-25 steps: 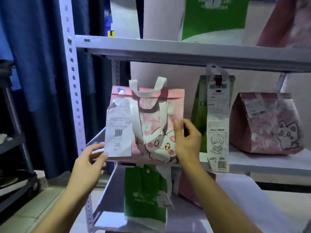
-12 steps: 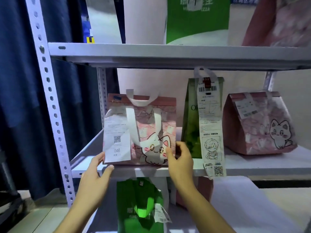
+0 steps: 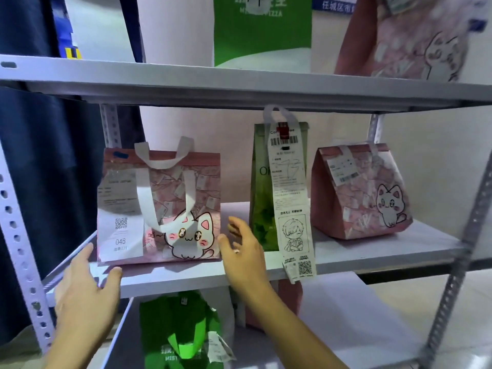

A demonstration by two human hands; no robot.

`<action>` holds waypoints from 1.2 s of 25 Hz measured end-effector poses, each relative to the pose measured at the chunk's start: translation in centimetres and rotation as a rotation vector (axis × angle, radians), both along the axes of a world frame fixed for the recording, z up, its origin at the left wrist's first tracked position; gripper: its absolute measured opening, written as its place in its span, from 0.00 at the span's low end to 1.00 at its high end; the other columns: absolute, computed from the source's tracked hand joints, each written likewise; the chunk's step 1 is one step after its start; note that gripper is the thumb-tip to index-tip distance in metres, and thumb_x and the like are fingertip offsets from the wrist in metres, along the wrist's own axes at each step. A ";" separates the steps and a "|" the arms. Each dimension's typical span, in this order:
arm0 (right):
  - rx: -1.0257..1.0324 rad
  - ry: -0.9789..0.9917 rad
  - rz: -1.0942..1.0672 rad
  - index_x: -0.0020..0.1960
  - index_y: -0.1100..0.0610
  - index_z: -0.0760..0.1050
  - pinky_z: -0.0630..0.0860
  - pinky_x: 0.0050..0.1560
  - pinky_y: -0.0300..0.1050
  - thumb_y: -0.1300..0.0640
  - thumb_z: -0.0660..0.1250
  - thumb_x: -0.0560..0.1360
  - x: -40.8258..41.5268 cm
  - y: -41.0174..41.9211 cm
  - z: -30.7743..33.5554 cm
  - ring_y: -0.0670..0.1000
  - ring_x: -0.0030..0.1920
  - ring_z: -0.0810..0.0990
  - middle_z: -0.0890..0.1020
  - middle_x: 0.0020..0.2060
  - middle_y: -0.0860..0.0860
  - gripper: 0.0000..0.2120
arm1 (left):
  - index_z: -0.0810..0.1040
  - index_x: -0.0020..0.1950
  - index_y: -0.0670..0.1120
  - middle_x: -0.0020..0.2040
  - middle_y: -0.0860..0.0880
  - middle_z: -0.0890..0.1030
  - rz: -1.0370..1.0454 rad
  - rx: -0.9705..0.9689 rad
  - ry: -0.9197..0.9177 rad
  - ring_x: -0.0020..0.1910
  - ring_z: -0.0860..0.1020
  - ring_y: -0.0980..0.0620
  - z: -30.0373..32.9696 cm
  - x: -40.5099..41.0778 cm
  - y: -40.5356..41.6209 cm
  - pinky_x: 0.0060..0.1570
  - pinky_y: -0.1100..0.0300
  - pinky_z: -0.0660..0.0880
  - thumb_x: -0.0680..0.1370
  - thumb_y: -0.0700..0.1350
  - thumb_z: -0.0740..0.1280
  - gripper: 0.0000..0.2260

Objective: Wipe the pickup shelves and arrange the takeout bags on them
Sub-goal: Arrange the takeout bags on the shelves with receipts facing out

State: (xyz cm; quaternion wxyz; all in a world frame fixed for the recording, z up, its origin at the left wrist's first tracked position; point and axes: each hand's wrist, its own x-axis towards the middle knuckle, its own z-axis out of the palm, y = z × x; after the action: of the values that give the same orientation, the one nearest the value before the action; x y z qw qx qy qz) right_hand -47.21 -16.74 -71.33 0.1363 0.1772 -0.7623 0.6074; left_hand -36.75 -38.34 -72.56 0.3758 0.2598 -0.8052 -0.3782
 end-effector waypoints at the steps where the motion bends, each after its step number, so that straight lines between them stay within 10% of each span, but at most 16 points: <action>1: -0.029 0.112 -0.050 0.69 0.45 0.71 0.75 0.66 0.49 0.49 0.65 0.79 0.3 0.9 0.2 0.43 0.64 0.75 0.77 0.63 0.42 0.19 | 0.63 0.74 0.51 0.71 0.42 0.70 0.015 -0.055 0.056 0.69 0.66 0.36 0.5 0.2 1.0 0.66 0.36 0.64 0.78 0.45 0.66 0.25; 5: -0.113 0.461 -0.372 0.66 0.45 0.70 0.76 0.60 0.39 0.49 0.63 0.77 -0.1 6.5 0.8 0.46 0.62 0.74 0.74 0.59 0.41 0.18 | 0.66 0.72 0.53 0.67 0.46 0.72 -0.144 -0.276 0.214 0.61 0.68 0.46 1.7 0.1 7.0 0.60 0.38 0.70 0.77 0.40 0.69 0.26; 8: -0.142 0.250 -0.532 0.70 0.42 0.64 0.77 0.61 0.45 0.48 0.64 0.79 -2.1 11.3 0.3 0.45 0.66 0.71 0.70 0.66 0.41 0.21 | 0.65 0.73 0.60 0.69 0.54 0.71 -0.431 -0.233 0.181 0.59 0.70 0.57 1.9 -1.5 11.7 0.50 0.51 0.76 0.77 0.40 0.67 0.28; 12: -0.005 -0.075 -0.292 0.76 0.40 0.59 0.77 0.63 0.57 0.34 0.55 0.78 -4.5 14.1 -2.2 0.49 0.67 0.75 0.71 0.72 0.45 0.28 | 0.59 0.76 0.63 0.75 0.56 0.66 -0.692 -0.024 0.046 0.68 0.69 0.57 1.1 -4.7 17.0 0.64 0.56 0.70 0.81 0.47 0.64 0.27; 15: 0.089 -0.091 -0.169 0.68 0.38 0.67 0.83 0.52 0.48 0.25 0.48 0.73 -5.3 14.1 -3.0 0.42 0.56 0.81 0.79 0.61 0.41 0.31 | 0.55 0.78 0.61 0.77 0.58 0.61 -0.695 0.006 0.016 0.68 0.66 0.58 1.2 -7.2 19.0 0.70 0.53 0.66 0.82 0.47 0.63 0.28; 26: 0.090 -0.049 -0.068 0.69 0.38 0.68 0.79 0.60 0.54 0.35 0.53 0.80 -6.6 14.6 -2.4 0.44 0.60 0.79 0.80 0.60 0.39 0.20 | 0.67 0.73 0.57 0.68 0.54 0.72 -0.674 0.131 0.073 0.56 0.72 0.75 0.1 -10.5 20.9 0.51 0.69 0.71 0.78 0.40 0.68 0.26; 30: -0.034 0.111 -0.230 0.64 0.39 0.73 0.81 0.51 0.40 0.43 0.59 0.82 -7.3 18.5 -0.8 0.37 0.54 0.80 0.81 0.54 0.38 0.12 | 0.70 0.68 0.55 0.65 0.47 0.70 -0.502 -0.046 0.224 0.64 0.74 0.47 0.6 -10.2 21.7 0.60 0.50 0.70 0.77 0.37 0.69 0.24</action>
State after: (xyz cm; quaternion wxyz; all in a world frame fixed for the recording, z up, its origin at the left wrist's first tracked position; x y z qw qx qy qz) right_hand -54.53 1.73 -72.16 0.2501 0.1193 -0.7584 0.5900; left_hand -46.92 -16.66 -71.98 0.3629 -0.0002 -0.8061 -0.4675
